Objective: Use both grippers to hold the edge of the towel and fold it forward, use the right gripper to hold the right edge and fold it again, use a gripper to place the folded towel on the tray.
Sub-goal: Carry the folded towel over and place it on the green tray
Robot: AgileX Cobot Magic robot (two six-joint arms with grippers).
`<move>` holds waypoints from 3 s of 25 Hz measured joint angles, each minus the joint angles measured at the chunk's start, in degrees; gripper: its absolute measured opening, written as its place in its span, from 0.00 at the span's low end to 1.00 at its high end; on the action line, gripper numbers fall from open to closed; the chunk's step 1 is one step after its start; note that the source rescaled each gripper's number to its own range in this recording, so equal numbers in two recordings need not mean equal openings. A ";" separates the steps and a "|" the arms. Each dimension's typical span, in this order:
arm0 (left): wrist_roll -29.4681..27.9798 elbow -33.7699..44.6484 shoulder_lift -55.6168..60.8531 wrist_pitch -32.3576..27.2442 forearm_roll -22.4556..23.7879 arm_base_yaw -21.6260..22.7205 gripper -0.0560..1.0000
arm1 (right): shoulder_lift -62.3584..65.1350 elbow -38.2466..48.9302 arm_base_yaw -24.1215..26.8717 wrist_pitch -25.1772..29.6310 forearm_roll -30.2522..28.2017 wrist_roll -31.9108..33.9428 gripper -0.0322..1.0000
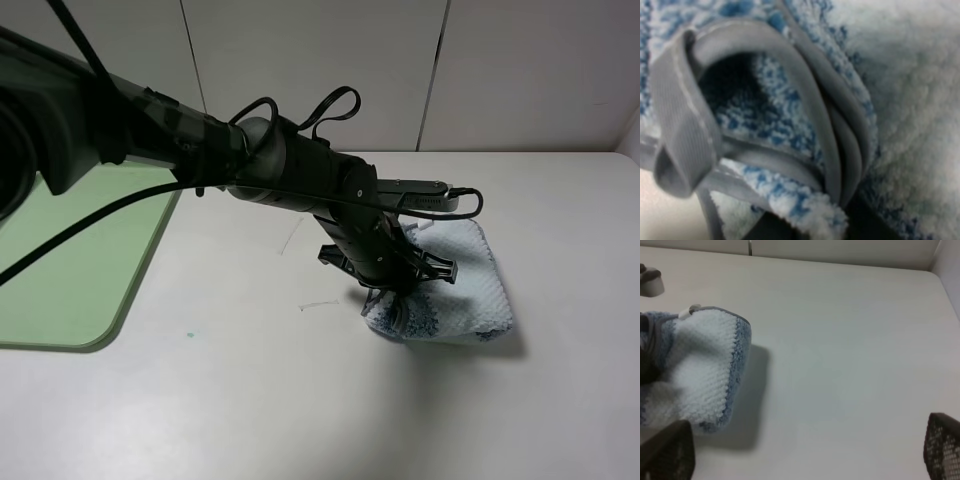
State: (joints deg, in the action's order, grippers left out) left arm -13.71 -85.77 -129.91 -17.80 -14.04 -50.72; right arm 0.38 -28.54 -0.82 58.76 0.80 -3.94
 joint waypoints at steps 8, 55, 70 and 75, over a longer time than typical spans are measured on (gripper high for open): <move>0.00 0.00 0.65 -3.92 0.26 0.47 0.14 | 0.00 0.00 0.00 0.00 0.00 0.00 1.00; 3.89 -2.00 14.69 -35.27 25.46 23.30 0.14 | 0.00 0.00 0.00 0.00 0.14 0.00 1.00; 8.24 8.32 20.83 -31.38 25.50 40.15 0.14 | 0.00 0.00 0.00 0.00 0.16 0.00 1.00; 9.07 8.75 20.85 -30.84 25.39 44.72 0.14 | 0.00 0.00 0.00 0.00 0.16 0.00 1.00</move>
State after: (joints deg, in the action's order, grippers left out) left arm -4.64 -77.02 -109.06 -48.64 11.34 -6.00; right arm 0.38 -28.54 -0.82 58.76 0.96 -3.94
